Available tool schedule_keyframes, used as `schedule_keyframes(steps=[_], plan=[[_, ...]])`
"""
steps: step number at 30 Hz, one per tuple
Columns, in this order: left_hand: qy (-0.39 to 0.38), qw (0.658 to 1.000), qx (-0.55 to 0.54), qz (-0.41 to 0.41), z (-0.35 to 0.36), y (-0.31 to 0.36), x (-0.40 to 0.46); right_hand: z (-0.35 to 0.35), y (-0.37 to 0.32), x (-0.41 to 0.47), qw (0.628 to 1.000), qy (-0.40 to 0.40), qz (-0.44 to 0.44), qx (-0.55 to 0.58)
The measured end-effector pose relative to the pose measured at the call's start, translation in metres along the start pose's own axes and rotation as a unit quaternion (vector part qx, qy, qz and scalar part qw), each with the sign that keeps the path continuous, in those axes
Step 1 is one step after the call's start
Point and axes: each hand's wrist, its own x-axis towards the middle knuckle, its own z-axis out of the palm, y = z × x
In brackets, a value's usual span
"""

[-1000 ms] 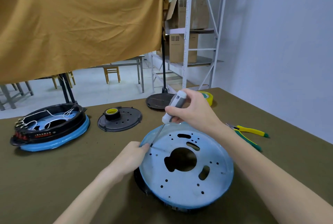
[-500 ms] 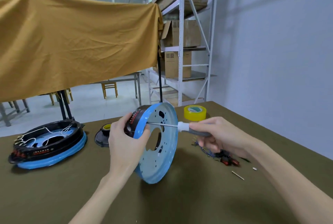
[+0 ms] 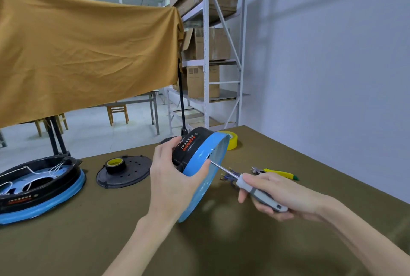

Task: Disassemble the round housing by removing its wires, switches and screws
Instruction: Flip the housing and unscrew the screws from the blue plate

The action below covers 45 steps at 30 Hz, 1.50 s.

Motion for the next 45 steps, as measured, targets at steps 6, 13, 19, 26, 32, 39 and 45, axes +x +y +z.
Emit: schedule_keyframes(steps=[6,13,19,26,32,39,45], plan=[[-0.006,0.998,-0.012,0.066,0.018,-0.008,-0.015,0.010,0.025,-0.011,0.990,0.097,-0.061,-0.082],[-0.014,0.995,-0.053,0.084,0.026,-0.010,-0.033,0.029,0.062,0.000,0.953,0.197,-0.109,-0.201],[-0.038,0.994,-0.051,0.091,0.035,-0.008,-0.047,0.025,0.084,-0.003,0.966,0.170,-0.080,-0.177],[-0.024,0.993,-0.049,0.103,0.039,-0.008,-0.046,0.024,0.092,-0.007,0.922,0.260,-0.166,-0.235],[-0.011,0.993,-0.056,0.104,0.038,-0.012,-0.043,0.021,0.093,-0.006,0.930,0.226,-0.157,-0.242],[-0.009,0.994,-0.044,0.100,0.037,-0.011,-0.044,0.018,0.089,-0.003,0.883,0.303,-0.185,-0.308],[-0.102,0.992,-0.053,0.053,0.037,0.004,-0.047,0.008,0.108,0.003,0.934,0.249,-0.120,-0.228]])
